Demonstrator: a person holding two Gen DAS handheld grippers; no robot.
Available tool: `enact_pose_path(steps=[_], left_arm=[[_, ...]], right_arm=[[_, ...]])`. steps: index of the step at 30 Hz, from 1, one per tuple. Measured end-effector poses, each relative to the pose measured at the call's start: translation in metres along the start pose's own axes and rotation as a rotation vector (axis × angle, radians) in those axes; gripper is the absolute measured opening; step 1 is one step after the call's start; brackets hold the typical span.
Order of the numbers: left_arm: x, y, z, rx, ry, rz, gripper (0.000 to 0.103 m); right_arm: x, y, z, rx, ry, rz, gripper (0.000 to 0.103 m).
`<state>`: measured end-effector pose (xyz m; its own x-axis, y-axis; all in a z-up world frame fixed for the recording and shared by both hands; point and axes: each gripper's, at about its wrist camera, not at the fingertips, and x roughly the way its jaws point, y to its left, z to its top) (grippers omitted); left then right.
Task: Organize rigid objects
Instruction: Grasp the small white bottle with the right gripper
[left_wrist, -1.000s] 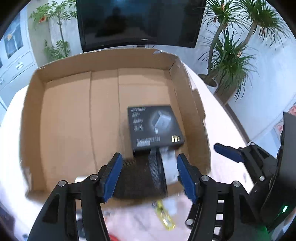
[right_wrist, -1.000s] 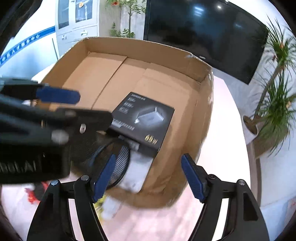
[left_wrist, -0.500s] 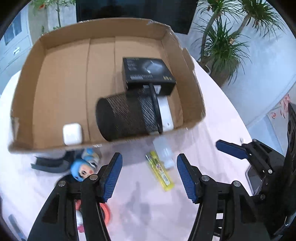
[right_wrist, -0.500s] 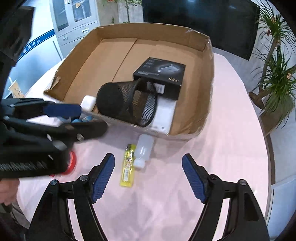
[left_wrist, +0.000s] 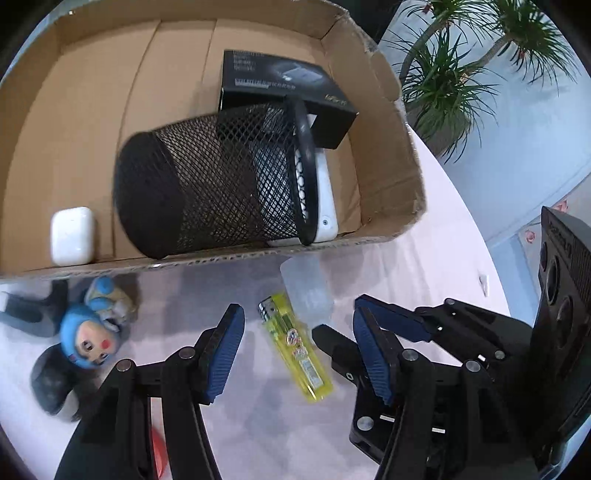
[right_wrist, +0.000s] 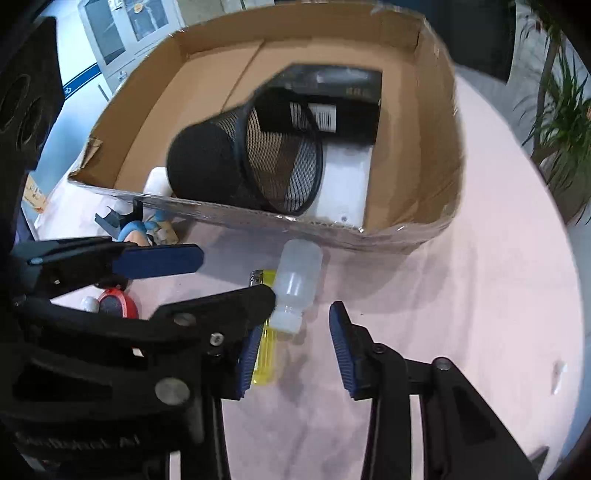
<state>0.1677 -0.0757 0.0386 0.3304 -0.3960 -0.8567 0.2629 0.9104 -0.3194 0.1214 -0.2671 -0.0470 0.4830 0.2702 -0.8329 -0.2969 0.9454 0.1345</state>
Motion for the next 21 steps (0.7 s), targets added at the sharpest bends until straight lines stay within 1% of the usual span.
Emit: enact_pose_path(steps=[1, 3, 4, 5, 7, 9, 12, 16, 18, 20, 21], left_arm=[[0.004, 0.003, 0.001, -0.014, 0.005, -0.012, 0.060], [0.015, 0.007, 0.003, -0.036, 0.030, -0.043, 0.059], [0.020, 0.008, 0.004, -0.036, 0.035, -0.048, 0.056], [0.022, 0.008, 0.005, -0.037, 0.034, -0.052, 0.054], [0.029, 0.012, 0.008, -0.053, 0.051, -0.086, 0.048], [0.031, 0.010, 0.011, -0.046, 0.055, -0.089, 0.046], [0.035, 0.004, 0.016, -0.003, 0.056, -0.080, 0.046], [0.037, -0.002, 0.017, 0.011, 0.045, -0.095, 0.046], [0.042, -0.006, 0.019, 0.029, 0.059, -0.103, 0.045], [0.046, -0.006, 0.022, 0.016, 0.059, -0.096, 0.045], [0.050, -0.006, 0.023, 0.012, 0.074, -0.113, 0.044]], right_arm=[[0.002, 0.000, 0.001, -0.002, -0.004, -0.007, 0.032], [0.012, -0.001, 0.003, 0.001, 0.012, 0.022, 0.030], [0.015, -0.001, 0.003, -0.001, 0.012, 0.028, 0.027], [0.018, -0.001, 0.003, -0.007, 0.009, 0.030, 0.026], [0.018, -0.001, 0.003, -0.008, 0.001, 0.042, 0.026], [0.016, -0.003, 0.002, -0.017, 0.002, 0.049, 0.026], [0.015, -0.003, -0.001, -0.040, -0.005, 0.041, 0.026], [0.013, -0.009, -0.005, -0.044, -0.014, 0.067, 0.026], [0.012, -0.011, -0.006, -0.045, -0.017, 0.076, 0.026], [0.011, -0.014, -0.006, -0.045, -0.021, 0.084, 0.026], [0.013, -0.017, -0.006, -0.040, -0.020, 0.087, 0.027]])
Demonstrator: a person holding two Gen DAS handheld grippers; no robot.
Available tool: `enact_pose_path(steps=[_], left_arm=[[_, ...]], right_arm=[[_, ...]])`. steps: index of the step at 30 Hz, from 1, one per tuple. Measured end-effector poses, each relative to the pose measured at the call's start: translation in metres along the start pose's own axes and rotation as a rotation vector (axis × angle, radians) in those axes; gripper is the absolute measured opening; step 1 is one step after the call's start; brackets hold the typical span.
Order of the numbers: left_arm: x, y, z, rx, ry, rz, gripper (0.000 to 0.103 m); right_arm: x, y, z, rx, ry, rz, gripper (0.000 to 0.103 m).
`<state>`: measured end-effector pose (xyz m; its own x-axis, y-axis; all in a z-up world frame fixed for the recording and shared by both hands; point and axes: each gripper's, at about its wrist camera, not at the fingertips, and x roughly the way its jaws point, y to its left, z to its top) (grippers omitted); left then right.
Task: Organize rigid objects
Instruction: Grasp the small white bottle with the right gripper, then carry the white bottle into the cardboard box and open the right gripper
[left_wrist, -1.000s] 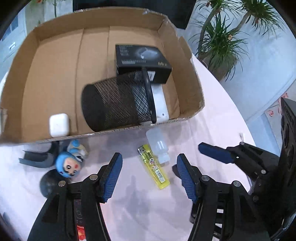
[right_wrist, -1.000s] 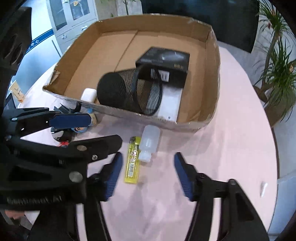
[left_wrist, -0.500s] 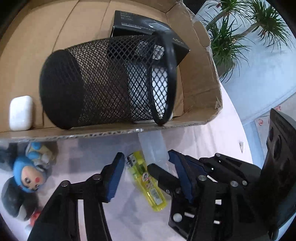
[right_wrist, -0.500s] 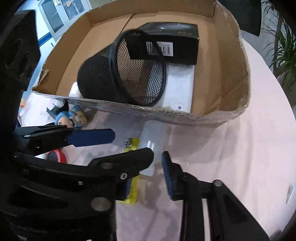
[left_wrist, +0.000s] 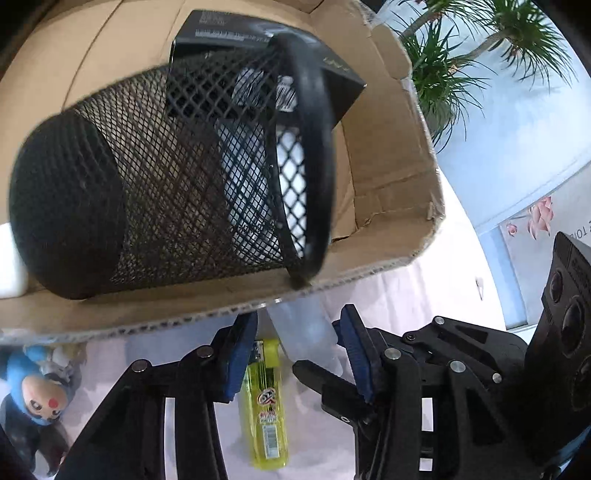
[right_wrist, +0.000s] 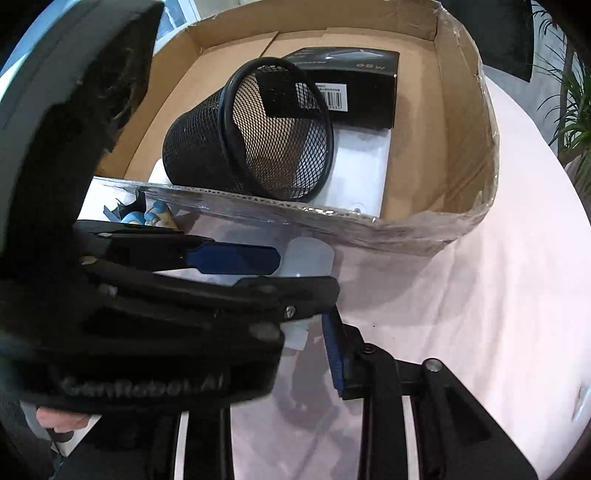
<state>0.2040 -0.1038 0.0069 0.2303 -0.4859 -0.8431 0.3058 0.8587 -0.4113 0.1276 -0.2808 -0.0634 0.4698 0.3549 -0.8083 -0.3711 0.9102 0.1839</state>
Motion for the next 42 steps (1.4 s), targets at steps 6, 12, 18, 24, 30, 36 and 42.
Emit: enact_pose_path(steps=[6, 12, 18, 24, 30, 36, 42], left_arm=[[0.005, -0.002, 0.002, -0.025, 0.012, -0.006, 0.036], [-0.024, -0.034, -0.002, 0.027, -0.041, 0.037, 0.035], [-0.062, -0.071, 0.011, 0.062, -0.093, 0.071, 0.034], [-0.087, -0.092, 0.035, 0.119, -0.134, 0.087, 0.032], [-0.095, -0.089, 0.060, 0.138, -0.155, 0.066, 0.032], [-0.068, -0.077, 0.086, 0.107, -0.134, 0.045, 0.032], [-0.043, -0.071, 0.092, 0.129, -0.122, 0.070, 0.032]], right_arm=[[0.007, -0.004, 0.000, 0.004, 0.031, -0.016, 0.027], [-0.014, 0.010, 0.001, -0.027, 0.006, -0.038, 0.027], [-0.055, 0.016, 0.019, -0.043, -0.038, -0.038, 0.027], [-0.080, 0.014, 0.039, -0.044, -0.077, -0.059, 0.027], [-0.088, 0.009, 0.064, -0.048, -0.113, -0.098, 0.027], [-0.068, -0.010, 0.083, -0.021, -0.092, -0.102, 0.027], [-0.048, -0.028, 0.079, 0.002, -0.049, -0.102, 0.027]])
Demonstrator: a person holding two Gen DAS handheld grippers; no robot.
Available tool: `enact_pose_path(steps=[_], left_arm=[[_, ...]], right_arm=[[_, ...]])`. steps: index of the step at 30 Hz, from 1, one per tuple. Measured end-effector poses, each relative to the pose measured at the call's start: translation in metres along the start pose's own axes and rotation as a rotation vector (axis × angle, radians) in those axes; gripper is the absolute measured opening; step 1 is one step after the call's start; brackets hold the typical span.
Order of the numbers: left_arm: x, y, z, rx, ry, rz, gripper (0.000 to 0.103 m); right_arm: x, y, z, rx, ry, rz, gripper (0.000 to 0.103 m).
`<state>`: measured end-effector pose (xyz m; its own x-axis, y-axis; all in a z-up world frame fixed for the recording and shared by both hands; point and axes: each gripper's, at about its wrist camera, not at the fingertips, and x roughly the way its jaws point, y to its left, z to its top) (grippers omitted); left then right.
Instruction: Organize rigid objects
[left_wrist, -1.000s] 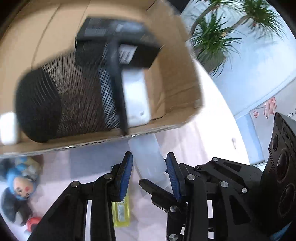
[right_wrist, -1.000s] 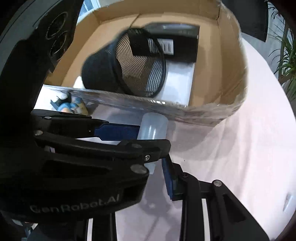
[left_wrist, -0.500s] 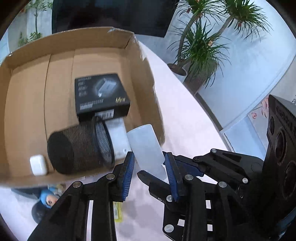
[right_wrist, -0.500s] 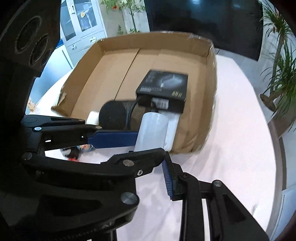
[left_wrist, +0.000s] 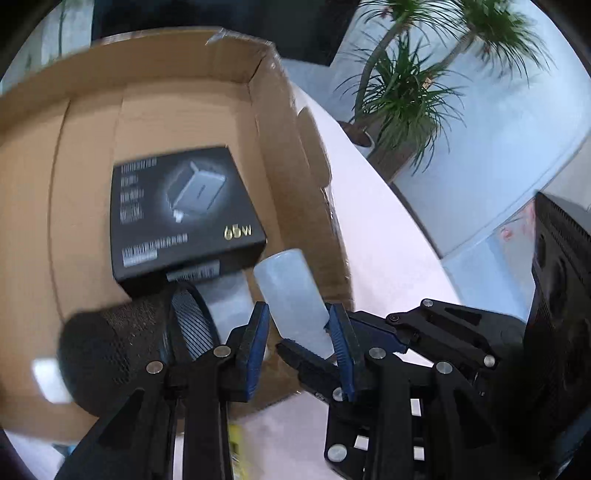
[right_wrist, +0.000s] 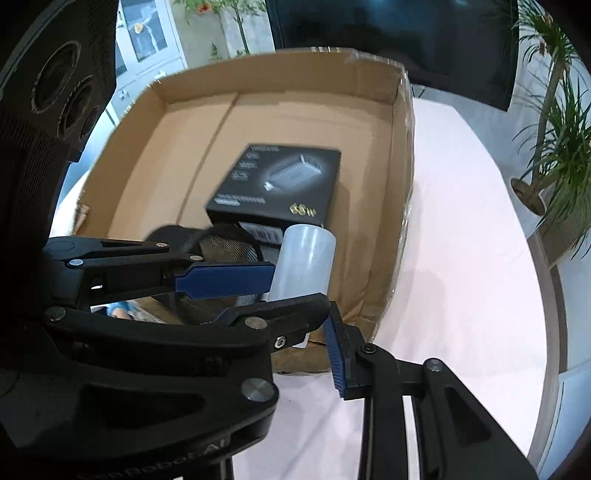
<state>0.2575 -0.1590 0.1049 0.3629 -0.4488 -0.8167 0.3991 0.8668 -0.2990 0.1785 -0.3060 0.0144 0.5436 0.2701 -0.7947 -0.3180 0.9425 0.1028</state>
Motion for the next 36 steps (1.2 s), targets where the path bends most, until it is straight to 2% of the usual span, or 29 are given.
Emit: enact_pose_path(steps=[4, 8, 10, 12, 13, 16, 19, 21, 23, 26, 27, 29, 32, 36], left_arm=[[0.002, -0.004, -0.001, 0.010, -0.013, 0.016, 0.032], [-0.008, -0.005, -0.004, -0.023, -0.032, -0.022, 0.033], [-0.021, -0.005, -0.009, -0.040, -0.041, -0.042, 0.035], [-0.041, -0.010, -0.019, -0.014, -0.059, -0.038, 0.043], [-0.049, -0.012, -0.026, -0.005, -0.072, -0.026, 0.051], [-0.078, -0.017, -0.050, 0.052, -0.106, 0.007, 0.060], [-0.095, -0.012, -0.080, 0.097, -0.096, 0.002, 0.063], [-0.096, -0.002, -0.097, 0.091, -0.092, 0.016, 0.063], [-0.091, 0.014, -0.113, 0.052, -0.080, 0.025, 0.063], [-0.080, 0.043, -0.133, -0.011, -0.040, -0.005, 0.063], [-0.075, 0.054, -0.141, -0.047, -0.035, -0.013, 0.063], [-0.067, 0.063, -0.154, -0.054, -0.017, -0.038, 0.063], [-0.047, 0.054, -0.163, 0.001, 0.031, -0.066, 0.063], [-0.030, 0.034, -0.169, 0.062, 0.021, -0.021, 0.063]], right_arm=[[0.001, -0.006, -0.001, 0.020, 0.000, 0.003, 0.027], [-0.010, -0.003, -0.001, 0.002, -0.011, -0.041, 0.029], [-0.021, 0.002, -0.003, -0.006, -0.030, -0.077, 0.038], [-0.033, 0.009, -0.005, -0.013, -0.053, -0.101, 0.057], [-0.037, 0.013, -0.006, -0.017, -0.057, -0.103, 0.060], [-0.045, 0.031, -0.016, -0.043, -0.043, -0.081, 0.061], [-0.044, 0.046, -0.033, -0.067, 0.008, -0.051, 0.067], [-0.037, 0.052, -0.042, -0.072, 0.050, -0.042, 0.068], [-0.025, 0.054, -0.051, -0.070, 0.114, -0.032, 0.068], [-0.008, 0.056, -0.056, -0.076, 0.179, -0.048, 0.068], [-0.003, 0.052, -0.054, -0.052, 0.194, -0.038, 0.068], [0.003, 0.038, -0.049, 0.030, 0.223, -0.003, 0.068], [0.013, 0.029, -0.033, 0.121, 0.260, 0.063, 0.068], [0.041, 0.040, -0.026, 0.142, 0.360, 0.102, 0.065]])
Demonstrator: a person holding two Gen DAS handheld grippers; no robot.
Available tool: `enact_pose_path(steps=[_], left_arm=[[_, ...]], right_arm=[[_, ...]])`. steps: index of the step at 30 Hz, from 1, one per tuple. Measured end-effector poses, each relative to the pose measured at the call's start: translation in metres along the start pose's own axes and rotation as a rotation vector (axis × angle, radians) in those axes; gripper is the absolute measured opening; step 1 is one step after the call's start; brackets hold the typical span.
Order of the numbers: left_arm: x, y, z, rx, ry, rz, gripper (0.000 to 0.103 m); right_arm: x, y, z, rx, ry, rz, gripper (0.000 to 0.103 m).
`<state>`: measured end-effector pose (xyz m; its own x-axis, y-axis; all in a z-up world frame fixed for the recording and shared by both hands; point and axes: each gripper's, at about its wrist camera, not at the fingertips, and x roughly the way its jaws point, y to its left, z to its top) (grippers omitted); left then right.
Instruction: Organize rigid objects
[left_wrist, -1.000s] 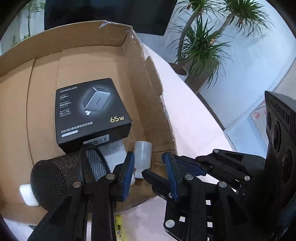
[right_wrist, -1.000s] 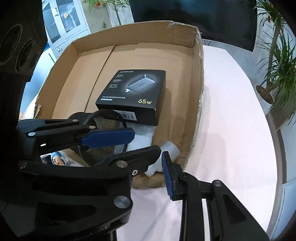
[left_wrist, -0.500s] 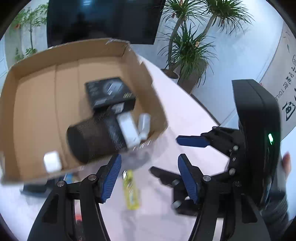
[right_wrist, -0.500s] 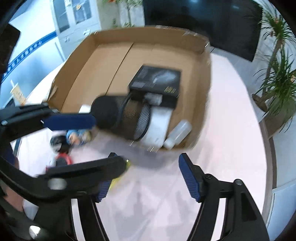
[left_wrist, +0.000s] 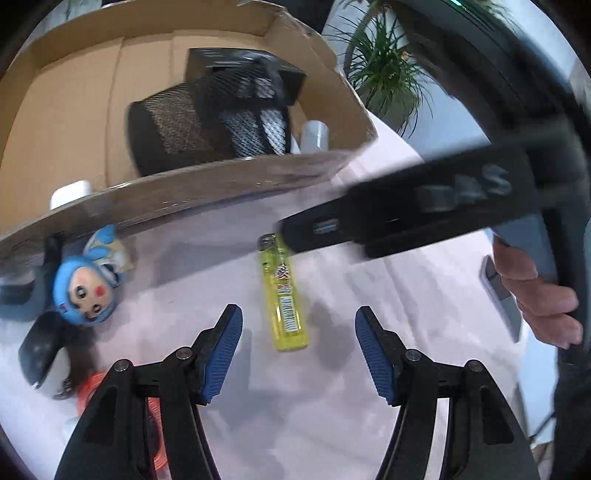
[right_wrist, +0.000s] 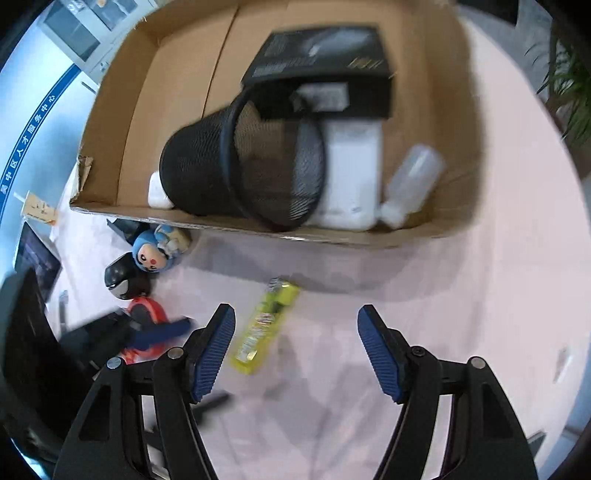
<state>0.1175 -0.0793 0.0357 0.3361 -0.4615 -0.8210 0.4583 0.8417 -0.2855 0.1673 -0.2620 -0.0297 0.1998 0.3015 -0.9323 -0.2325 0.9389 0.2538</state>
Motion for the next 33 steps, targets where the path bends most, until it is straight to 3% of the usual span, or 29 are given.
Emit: enact_pose_path(steps=[1, 3, 6, 11, 15, 25, 33], left_arm=[[0.003, -0.002, -0.001, 0.002, -0.004, 0.011, 0.062], [0.009, -0.002, -0.005, -0.005, -0.010, 0.027, 0.056], [0.017, 0.003, -0.009, -0.027, -0.003, 0.035, 0.044], [0.020, 0.002, -0.011, -0.041, -0.035, 0.081, 0.021], [0.019, 0.001, -0.014, -0.060, -0.052, 0.076, 0.020], [0.010, -0.003, -0.036, -0.049, -0.112, 0.096, 0.020], [-0.001, -0.019, -0.038, -0.019, -0.154, 0.109, 0.020]], right_arm=[[0.006, 0.003, 0.001, -0.003, 0.017, -0.007, 0.064], [0.020, 0.006, 0.003, -0.001, 0.059, -0.028, 0.050], [0.034, 0.005, 0.002, 0.033, 0.103, -0.024, 0.044], [0.036, 0.012, 0.007, 0.035, 0.096, -0.053, 0.038], [0.040, 0.022, 0.010, 0.026, 0.115, -0.106, 0.030], [0.046, 0.025, 0.020, 0.039, 0.119, -0.105, 0.027], [0.025, 0.031, 0.014, 0.029, 0.084, -0.116, 0.025]])
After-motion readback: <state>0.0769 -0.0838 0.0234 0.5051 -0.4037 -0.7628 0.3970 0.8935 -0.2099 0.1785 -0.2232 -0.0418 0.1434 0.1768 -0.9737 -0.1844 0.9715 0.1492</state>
